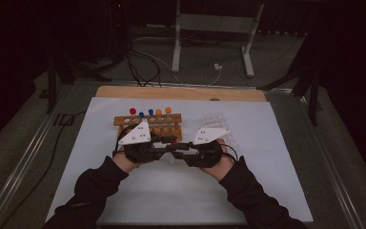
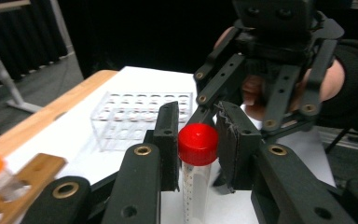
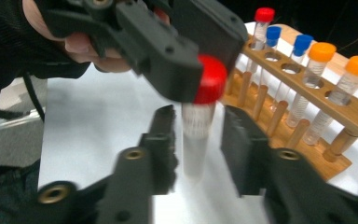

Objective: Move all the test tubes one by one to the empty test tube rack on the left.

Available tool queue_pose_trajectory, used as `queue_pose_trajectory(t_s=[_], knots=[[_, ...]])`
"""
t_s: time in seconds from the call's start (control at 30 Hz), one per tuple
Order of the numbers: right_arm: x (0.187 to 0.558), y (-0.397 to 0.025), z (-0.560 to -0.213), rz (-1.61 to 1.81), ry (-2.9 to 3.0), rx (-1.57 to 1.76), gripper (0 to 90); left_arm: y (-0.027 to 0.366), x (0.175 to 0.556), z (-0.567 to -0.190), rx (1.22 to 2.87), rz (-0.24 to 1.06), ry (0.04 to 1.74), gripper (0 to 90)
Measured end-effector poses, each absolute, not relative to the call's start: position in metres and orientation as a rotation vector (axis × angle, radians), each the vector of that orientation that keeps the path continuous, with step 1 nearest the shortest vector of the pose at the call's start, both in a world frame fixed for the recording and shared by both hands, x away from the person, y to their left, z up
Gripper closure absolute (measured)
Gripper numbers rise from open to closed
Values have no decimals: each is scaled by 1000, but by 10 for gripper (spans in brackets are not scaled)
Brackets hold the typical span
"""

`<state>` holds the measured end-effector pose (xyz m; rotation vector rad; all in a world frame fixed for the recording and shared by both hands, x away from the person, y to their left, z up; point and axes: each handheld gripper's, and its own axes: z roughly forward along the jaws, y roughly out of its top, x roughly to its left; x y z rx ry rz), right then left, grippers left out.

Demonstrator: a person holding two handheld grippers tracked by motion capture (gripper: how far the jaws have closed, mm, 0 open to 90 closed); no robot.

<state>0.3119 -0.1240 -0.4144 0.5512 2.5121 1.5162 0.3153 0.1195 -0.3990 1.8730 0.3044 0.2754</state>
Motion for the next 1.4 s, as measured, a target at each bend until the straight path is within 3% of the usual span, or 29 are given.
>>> queue_pose_trajectory(t_s=[0.2,0.4,0.87,1.4], knots=[[306,-133,-413,1559,2447,620,218,146,321,-386,1856,358,367,721],[300,-142,-414,1562,2442,640,0,179,329,-376,1825,452,452,721],[290,-153,-415,1648,2369,594,0,242,356,-363,1745,633,669,721],[290,-159,-416,1645,2349,629,0,255,395,-390,1615,674,827,721]])
